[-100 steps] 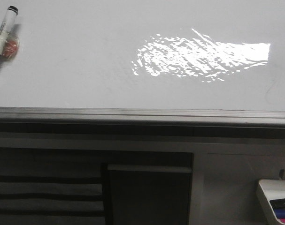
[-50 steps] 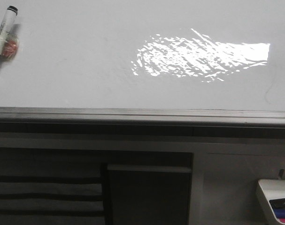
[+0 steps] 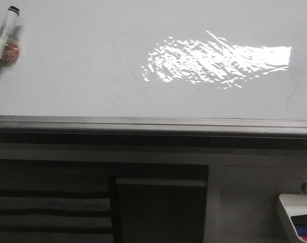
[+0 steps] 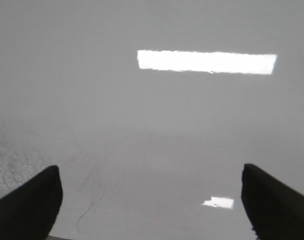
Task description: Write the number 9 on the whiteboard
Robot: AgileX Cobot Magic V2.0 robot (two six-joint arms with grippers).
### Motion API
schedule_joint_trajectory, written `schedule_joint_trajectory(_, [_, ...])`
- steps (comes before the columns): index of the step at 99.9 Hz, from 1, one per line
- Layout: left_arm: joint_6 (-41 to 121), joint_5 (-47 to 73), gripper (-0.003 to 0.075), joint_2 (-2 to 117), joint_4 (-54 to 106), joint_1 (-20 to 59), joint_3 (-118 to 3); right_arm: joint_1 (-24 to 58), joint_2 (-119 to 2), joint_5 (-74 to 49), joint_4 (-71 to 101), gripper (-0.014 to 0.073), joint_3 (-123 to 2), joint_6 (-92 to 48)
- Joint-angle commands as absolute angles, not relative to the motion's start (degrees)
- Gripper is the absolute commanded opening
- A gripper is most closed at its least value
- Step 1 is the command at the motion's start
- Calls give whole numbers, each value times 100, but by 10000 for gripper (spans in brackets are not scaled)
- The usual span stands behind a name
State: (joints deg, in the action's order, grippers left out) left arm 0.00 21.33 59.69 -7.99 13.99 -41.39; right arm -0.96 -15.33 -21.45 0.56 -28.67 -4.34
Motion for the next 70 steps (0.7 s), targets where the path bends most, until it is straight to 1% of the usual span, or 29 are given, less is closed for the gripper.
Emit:
schedule_joint_trajectory(1, [0, 1729, 619, 6318, -801, 1446, -4519, -96, -1654, -1725, 0, 645, -3043, -476])
schedule_joint_trajectory(26, [-31, 1177, 618, 7122, -789, 1446, -4683, -96, -1654, -1741, 0, 645, -3043, -476])
schedule_joint_trajectory(33, [-31, 1074, 603, 7213, -789, 1446, -4706, -96, -1654, -1741, 0, 645, -3043, -476])
schedule_joint_trajectory(44, [0, 1018, 495, 7324, -789, 1446, -4709, -96, -1654, -1741, 0, 645, -3043, -476])
schedule_joint_trajectory(55, [-31, 1000, 346, 7324, -782, 1446, -4709, -96, -1654, -1741, 0, 645, -3043, -476])
schedule_joint_trajectory(56, [-31, 1000, 346, 7324, -782, 1446, -4709, -96, -1654, -1741, 0, 645, -3043, -476])
schedule_joint_trajectory(62, [-31, 963, 273, 7324, -782, 1446, -4709, -96, -1654, -1741, 0, 645, -3043, -476])
schedule_joint_trajectory(70, [-31, 963, 214, 7324, -782, 1446, -4709, -96, -1654, -1741, 0, 645, -3043, -476])
